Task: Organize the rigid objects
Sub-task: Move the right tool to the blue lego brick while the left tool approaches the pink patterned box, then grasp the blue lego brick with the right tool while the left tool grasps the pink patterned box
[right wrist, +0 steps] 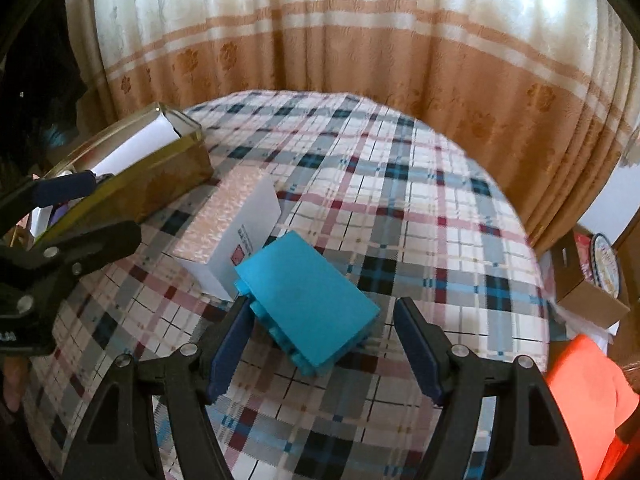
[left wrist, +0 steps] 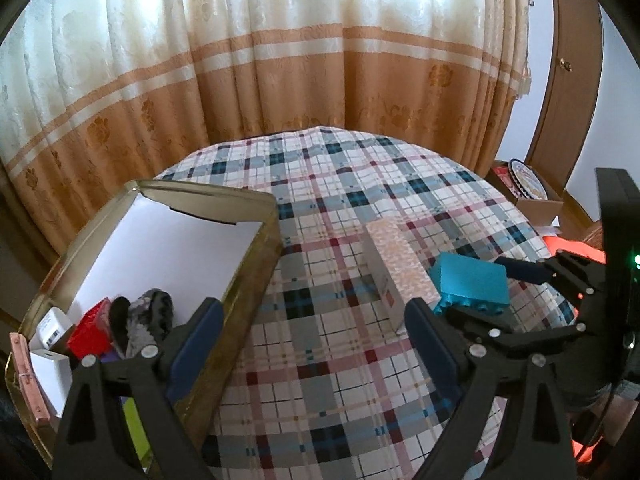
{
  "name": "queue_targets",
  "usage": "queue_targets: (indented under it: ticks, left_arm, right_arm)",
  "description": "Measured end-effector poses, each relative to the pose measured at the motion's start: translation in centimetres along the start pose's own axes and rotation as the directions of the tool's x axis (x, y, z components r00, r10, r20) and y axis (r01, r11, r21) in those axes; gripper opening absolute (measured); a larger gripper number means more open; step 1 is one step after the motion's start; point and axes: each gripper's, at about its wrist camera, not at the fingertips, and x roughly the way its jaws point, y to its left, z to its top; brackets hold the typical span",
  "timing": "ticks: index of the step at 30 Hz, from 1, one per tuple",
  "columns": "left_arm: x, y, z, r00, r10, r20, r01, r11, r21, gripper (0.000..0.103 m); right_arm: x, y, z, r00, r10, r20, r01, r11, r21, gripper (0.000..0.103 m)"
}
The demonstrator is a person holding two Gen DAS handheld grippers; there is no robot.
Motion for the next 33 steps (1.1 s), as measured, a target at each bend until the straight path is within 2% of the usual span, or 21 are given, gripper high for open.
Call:
queue_targets:
  ticks: [5, 8, 14, 18, 26, 31, 33]
  left_arm:
    - [0.6, -0.5, 0.0, 1.0, -0.01, -0.014, 0.01, 1.0, 0.007, 0.093]
    - [0.9, -0.9, 0.0, 1.0, -0.015, -0.015, 0.015, 1.0, 0.014, 0.093]
    - [1.4, -1.5, 0.0, 1.0, -0.017, -0.026, 0.017, 0.999, 0.028, 0.093]
    - [1.5, -2.0, 0.2, 0.999, -0.033, -0.025, 0.033, 0.999, 0.032, 0.093]
    - [1.9, -3.4, 0.7, 0.998, -0.066, -0.019, 0.067, 0.997, 0.046, 0.093]
    - [2.9, -3.6, 1.1, 0.997, -0.066, -0.029, 0.067, 0.997, 0.047, 0.089]
    - [3.7, -3.5, 1.1, 0.997, -0.058, -0.046, 0.06, 0.997, 0.049, 0.079]
  right_arm:
    - [0.6, -0.2, 0.4, 0.999, 0.034, -0.026, -0.034, 0.999, 0.01, 0.074]
    - [0.7, 0.0, 0.4, 0.999, 0.039, -0.029, -0.039, 0.999, -0.001, 0.061]
    - [0.4, -0.6, 0.1, 0.999, 0.041, -0.016, -0.041, 0.999, 0.035, 0.06]
    - [0.2, -2.1, 0.0, 1.0, -0.015, -0.015, 0.017, 0.992, 0.126, 0.06]
    - [0.1, -2.6, -0.3, 0.996, -0.091, -0.022, 0.093, 0.983, 0.16, 0.06]
    - [0.1, -2.7, -0.4, 0.995, -0.099, -0.023, 0.101, 0.981, 0.164, 0.061]
    - [0.1, -2.6, -0.4, 0.994, -0.108, -0.025, 0.11, 0.982, 0.156, 0.061]
